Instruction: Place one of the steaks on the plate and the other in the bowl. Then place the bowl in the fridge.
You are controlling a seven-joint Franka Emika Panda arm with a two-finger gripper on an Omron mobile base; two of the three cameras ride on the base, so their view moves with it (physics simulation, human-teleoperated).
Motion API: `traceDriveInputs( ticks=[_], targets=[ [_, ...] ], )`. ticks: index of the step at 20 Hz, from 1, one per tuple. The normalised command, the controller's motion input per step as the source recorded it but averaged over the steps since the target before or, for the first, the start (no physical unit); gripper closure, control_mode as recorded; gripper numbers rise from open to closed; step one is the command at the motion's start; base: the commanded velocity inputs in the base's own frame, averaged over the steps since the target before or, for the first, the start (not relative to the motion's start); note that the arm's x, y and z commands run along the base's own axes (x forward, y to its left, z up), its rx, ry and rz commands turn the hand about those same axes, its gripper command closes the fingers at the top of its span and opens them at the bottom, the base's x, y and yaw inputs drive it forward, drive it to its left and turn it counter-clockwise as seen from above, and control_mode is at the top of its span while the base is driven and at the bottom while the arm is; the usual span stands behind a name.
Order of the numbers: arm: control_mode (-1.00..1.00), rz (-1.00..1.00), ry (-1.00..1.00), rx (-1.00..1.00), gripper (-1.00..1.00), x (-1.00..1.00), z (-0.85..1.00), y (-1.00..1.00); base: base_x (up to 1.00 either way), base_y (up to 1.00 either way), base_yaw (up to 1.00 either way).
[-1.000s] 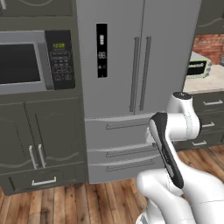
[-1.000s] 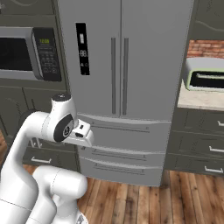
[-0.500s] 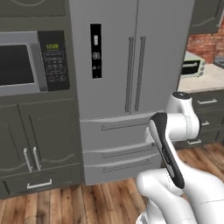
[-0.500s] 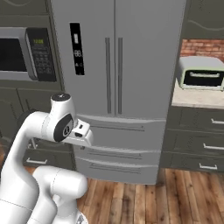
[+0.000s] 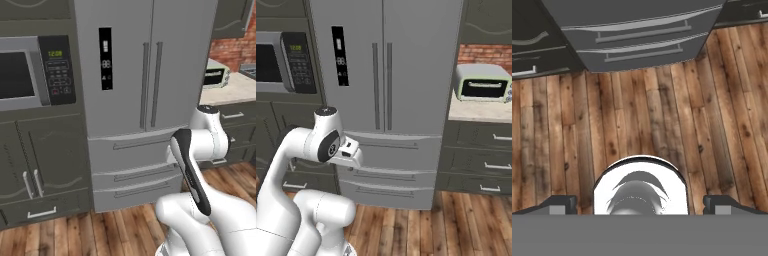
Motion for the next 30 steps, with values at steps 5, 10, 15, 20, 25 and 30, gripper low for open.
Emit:
traceDriveInputs(
  ticks=[5, 10, 15, 20, 25, 30],
  targets=[
    [1.00, 0.00, 0.00, 0.00, -1.00, 0.00, 0.00, 0.00, 0.23, -0.34, 0.00],
    [1.00, 0.00, 0.00, 0.00, -1.00, 0.00, 0.00, 0.00, 0.28, -0.26, 0.00],
    [1.00, 0.00, 0.00, 0.00, -1.00, 0.00, 0.00, 0.00, 0.51, -0.01, 0.00],
    [1.00, 0.00, 0.00, 0.00, -1.00, 0.00, 0.00, 0.00, 0.55, -0.13, 0.02],
    [1.00, 0.00, 0.00, 0.00, -1.00, 0.00, 0.00, 0.00, 0.13, -0.16, 0.06],
    [1.00, 0.00, 0.00, 0.00, -1.00, 0.00, 0.00, 0.00, 0.00, 0.00, 0.00]
  ],
)
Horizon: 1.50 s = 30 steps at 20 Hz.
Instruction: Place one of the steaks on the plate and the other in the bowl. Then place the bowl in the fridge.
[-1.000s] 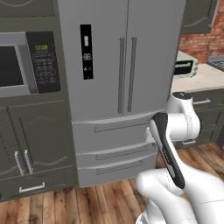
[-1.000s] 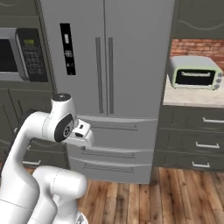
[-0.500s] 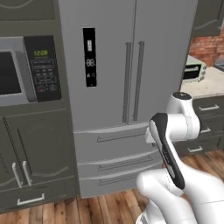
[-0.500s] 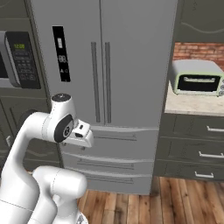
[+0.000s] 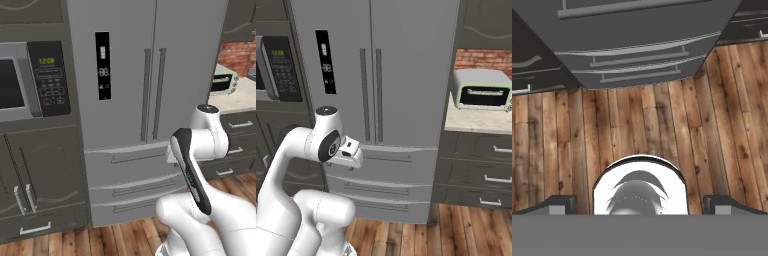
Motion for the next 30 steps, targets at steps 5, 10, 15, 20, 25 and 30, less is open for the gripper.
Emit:
traceDriveInputs(
  ticks=[5, 10, 15, 20, 25, 30],
  targets=[
    [-1.00, 0.00, 0.00, 0.00, -1.00, 0.02, 0.00, -0.02, 0.00, 0.00, 0.00],
    [-1.00, 0.06, -0.18, -0.07, -1.00, 0.48, 0.27, -0.12, 0.00, 0.00, 0.00],
    [-1.00, 0.17, -0.58, -0.22, -1.00, 0.60, 0.05, -0.21, 0.00, 0.00, 0.00],
    [-1.00, 0.12, -0.43, -0.07, -1.00, 0.79, 0.39, -0.11, 0.00, 0.00, 0.00],
    [-1.00, 0.05, -0.04, 0.19, -1.00, 0.58, 0.49, 0.00, 0.00, 0.00, 0.00],
    [-1.00, 0.00, 0.05, 0.04, -1.00, 0.20, 0.10, -0.01, 0.00, 0.00, 0.00]
  ],
)
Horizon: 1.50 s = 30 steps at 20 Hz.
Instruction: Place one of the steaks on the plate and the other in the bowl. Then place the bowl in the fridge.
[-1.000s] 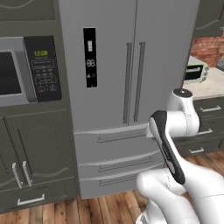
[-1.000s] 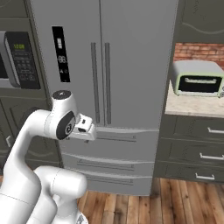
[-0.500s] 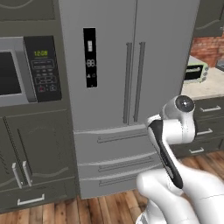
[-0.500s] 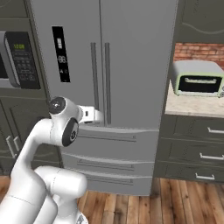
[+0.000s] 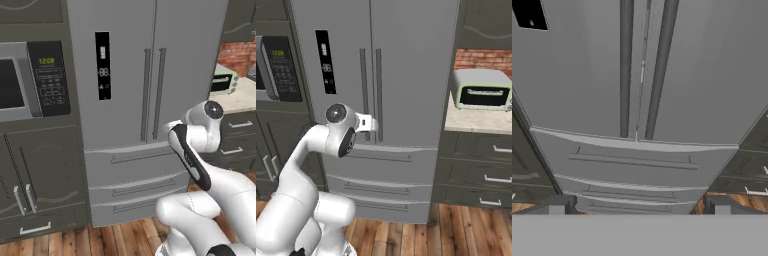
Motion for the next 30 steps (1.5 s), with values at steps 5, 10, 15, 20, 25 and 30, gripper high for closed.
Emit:
traceDriveInputs(
  ticks=[5, 10, 15, 20, 25, 30],
  targets=[
    [-1.00, -0.04, 0.00, 0.00, -1.00, 0.61, 0.00, -0.07, 0.00, 0.00, 0.00],
    [-1.00, -0.05, 0.01, 0.08, -1.00, 0.64, 0.05, -0.23, 0.00, 0.00, 0.00],
    [-1.00, 0.00, 0.01, 0.08, -1.00, 0.62, 0.04, -0.05, 0.00, 0.00, 0.00],
    [-1.00, 0.00, 0.00, 0.00, -1.00, 0.44, 0.00, 0.20, 0.00, 0.00, 0.00],
    [-1.00, 0.00, 0.06, 0.00, -1.00, 0.77, 0.00, 0.01, 0.00, 0.00, 0.00],
    [-1.00, 0.00, 0.02, 0.00, -1.00, 0.91, 0.00, -0.02, 0.00, 0.00, 0.00]
  ],
)
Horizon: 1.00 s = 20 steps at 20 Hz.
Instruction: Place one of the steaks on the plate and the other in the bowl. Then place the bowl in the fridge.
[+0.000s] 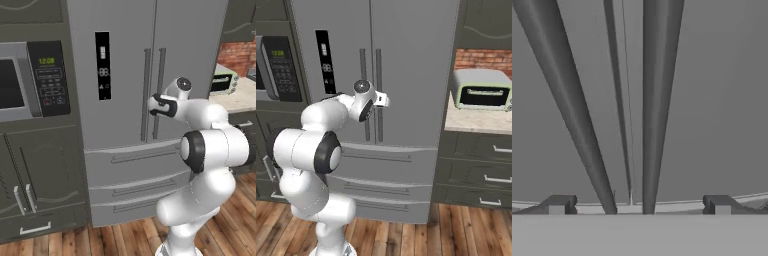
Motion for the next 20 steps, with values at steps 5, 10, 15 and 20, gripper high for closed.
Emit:
traceDriveInputs(
  ticks=[5, 10, 15, 20],
  targets=[
    [-1.00, 0.00, -0.02, 0.00, -1.00, 0.52, -0.09, -0.26, 0.00, 0.00, 0.00],
    [-1.00, 0.00, -0.01, 0.00, -1.00, 0.47, -0.02, -0.08, 0.00, 0.00, 0.00],
    [-1.00, 0.00, 0.00, 0.00, -1.00, 0.53, -0.01, 0.03, 0.00, 0.00, 0.00],
    [-1.00, 0.00, 0.00, 0.00, -1.00, 0.32, 0.00, 0.00, 0.00, 0.00, 0.00]
  ],
)
